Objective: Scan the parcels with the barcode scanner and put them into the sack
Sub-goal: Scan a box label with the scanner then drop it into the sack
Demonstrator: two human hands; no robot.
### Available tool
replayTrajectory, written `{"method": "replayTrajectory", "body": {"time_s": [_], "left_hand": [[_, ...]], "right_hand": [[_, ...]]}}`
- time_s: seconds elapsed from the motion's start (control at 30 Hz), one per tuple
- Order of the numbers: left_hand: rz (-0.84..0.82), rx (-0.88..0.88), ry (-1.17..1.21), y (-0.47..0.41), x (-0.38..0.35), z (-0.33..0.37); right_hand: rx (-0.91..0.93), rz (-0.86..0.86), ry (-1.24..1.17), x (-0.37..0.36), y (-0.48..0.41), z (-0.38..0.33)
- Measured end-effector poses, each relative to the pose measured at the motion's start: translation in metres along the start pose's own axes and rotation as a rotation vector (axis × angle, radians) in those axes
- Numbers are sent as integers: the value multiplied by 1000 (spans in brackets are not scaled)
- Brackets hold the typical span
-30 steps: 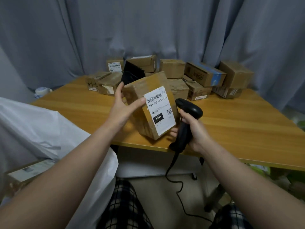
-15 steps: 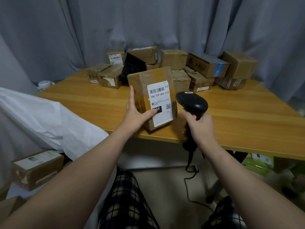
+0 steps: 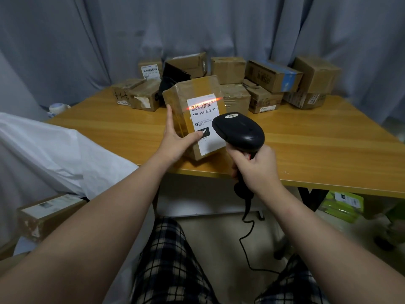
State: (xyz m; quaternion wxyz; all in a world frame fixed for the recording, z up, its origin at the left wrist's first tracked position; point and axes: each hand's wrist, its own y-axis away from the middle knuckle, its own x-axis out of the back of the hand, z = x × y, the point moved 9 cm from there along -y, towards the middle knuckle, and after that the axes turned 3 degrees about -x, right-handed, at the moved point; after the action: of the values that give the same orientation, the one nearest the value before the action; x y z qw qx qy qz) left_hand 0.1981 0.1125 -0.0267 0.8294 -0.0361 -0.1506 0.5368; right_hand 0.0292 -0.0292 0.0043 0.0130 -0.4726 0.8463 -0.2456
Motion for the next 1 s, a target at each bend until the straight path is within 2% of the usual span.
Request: {"method": "replayTrajectory", "body": {"time_s": [0.53,0.73,1.0], "left_hand": [[13,18,-12,5,-1,3],[136,-89,28,27,9,3],[319,-229,-39,87,62,48]], "right_hand": [[-28,15,-60,-2,6,3],[-19,23,-78,-6,4,-8],[84,-116,-196,-59,9,-46]]}}
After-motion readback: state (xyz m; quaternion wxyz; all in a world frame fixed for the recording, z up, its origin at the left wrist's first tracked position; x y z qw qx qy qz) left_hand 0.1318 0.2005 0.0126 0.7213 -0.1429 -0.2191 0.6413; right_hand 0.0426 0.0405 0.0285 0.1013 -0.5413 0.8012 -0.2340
